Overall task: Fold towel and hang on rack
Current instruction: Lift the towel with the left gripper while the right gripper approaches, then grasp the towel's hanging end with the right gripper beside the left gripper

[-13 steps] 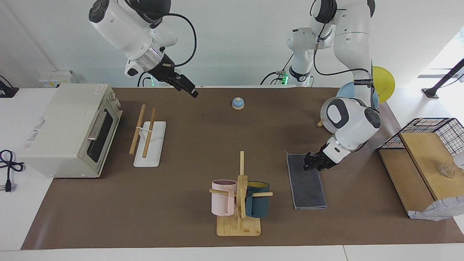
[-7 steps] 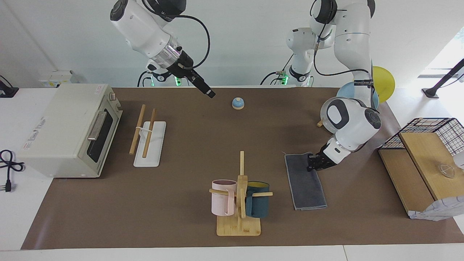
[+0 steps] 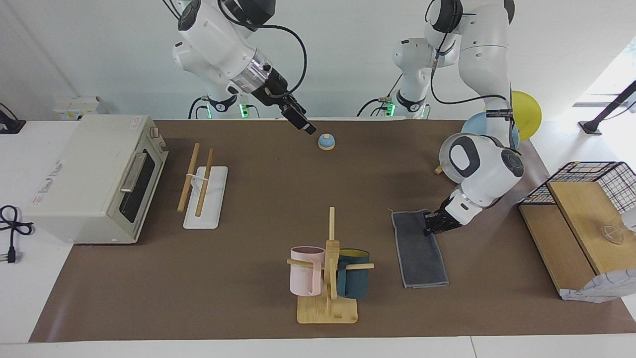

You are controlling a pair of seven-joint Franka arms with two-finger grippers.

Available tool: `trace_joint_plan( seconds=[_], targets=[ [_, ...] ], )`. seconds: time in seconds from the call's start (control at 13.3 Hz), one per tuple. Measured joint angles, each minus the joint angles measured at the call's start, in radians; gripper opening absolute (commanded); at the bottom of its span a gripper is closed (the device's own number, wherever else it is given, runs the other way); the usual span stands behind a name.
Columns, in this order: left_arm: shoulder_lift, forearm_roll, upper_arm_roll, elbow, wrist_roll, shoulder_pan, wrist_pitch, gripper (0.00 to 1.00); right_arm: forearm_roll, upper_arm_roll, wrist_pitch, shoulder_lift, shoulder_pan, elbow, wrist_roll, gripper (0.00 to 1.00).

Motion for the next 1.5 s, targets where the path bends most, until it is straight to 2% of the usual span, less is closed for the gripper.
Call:
trace_joint_plan(
  seconds=[0.22, 0.52, 0.75, 0.97, 1.12, 1.27, 1.5],
  targets=[
    [-0.014, 0.019, -0.003, 0.087, -0.244, -0.001, -0.115, 0.00, 0.000, 0.001, 0.052, 0.028, 0.044, -0.002, 0.008, 1.00],
    [-0.094, 0.092, -0.016, 0.157, -0.621, -0.016, -0.246, 0.00, 0.000, 0.000, 0.083, 0.053, 0.055, -0.003, 0.008, 1.00],
    [-0.152, 0.134, -0.019, 0.169, -0.875, -0.046, -0.292, 0.00, 0.000, 0.000, 0.091, 0.057, 0.070, -0.003, 0.010, 1.00],
    [-0.207, 0.165, -0.020, 0.183, -1.206, -0.080, -0.333, 0.00, 0.010, 0.001, 0.186, 0.075, 0.109, -0.006, 0.076, 1.00],
    [-0.248, 0.168, -0.022, 0.188, -1.454, -0.096, -0.354, 0.00, 0.077, 0.001, 0.271, 0.097, 0.113, -0.006, 0.089, 1.00],
    [-0.284, 0.168, -0.032, 0.189, -1.715, -0.099, -0.358, 0.00, 0.106, 0.000, 0.305, 0.115, 0.121, -0.005, 0.089, 1.00],
    [-0.307, 0.168, -0.035, 0.189, -2.059, -0.100, -0.356, 0.00, 0.116, 0.001, 0.381, 0.138, 0.162, -0.004, 0.091, 1.00]
  ],
)
